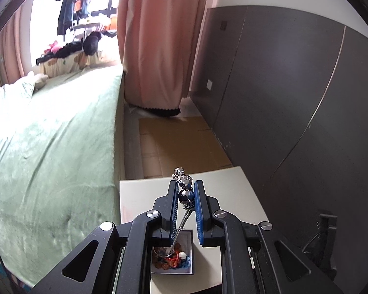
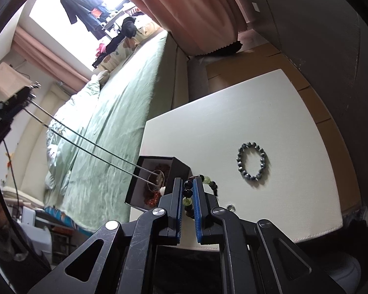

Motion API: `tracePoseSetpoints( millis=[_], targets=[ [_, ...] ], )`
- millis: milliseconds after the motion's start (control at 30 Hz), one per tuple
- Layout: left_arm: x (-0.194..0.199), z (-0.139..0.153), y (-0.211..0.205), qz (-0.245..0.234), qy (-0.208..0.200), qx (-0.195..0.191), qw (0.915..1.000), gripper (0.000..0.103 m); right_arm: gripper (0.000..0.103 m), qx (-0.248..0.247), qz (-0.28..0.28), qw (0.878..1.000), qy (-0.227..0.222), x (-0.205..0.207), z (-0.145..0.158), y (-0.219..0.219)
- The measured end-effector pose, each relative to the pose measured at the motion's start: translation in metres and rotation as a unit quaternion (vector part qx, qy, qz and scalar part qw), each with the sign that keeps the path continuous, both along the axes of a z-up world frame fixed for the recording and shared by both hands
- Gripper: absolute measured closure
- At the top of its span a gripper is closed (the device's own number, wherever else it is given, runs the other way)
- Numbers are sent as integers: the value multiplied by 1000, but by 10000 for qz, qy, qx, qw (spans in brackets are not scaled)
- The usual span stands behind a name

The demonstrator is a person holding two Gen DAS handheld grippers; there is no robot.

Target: Organize jewelry

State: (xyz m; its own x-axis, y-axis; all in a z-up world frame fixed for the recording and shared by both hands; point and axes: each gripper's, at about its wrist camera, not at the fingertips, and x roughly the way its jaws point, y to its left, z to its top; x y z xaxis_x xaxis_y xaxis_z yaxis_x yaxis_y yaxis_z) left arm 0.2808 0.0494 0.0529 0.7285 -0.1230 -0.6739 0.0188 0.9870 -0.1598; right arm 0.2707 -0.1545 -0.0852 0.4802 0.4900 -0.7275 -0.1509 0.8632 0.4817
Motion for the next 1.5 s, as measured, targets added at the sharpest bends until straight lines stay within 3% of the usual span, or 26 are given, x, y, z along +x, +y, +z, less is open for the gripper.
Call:
tracePoseSetpoints(
  millis=[333,667,733,800,867,1333,1400,1467,1500],
  targets=[
    [13,-78,2,-138,633,-429,9970,90,93,-55,11,10000,-47,6,4,10],
    [26,-129,7,-191,1233,-832,9887,88,93,-59,92,9999,-55,17,9,25],
    [27,-139,14,-95,1404,-884,9861,81,93,-54,134,9999,-53,19,9,30],
    [25,-148,25,57,1499,-1006,9836,54,93,-69,191,9998,-63,21,9,37],
    [20,-153,37,202,1447,-1101,9831,44,93,-75,259,9996,-68,24,9,43],
    [-9,-161,90,727,1481,-1315,9775,44,93,-20,724,9973,-88,43,2,100],
    [-10,-161,91,731,1475,-1313,9776,44,89,-111,700,9975,44,46,-4,103],
    [-12,-161,90,706,1471,-1278,9783,44,62,-213,657,9974,221,48,-10,101],
    [-12,-161,88,679,1473,-1252,9788,44,60,-218,582,9979,172,46,-10,97]
  ],
)
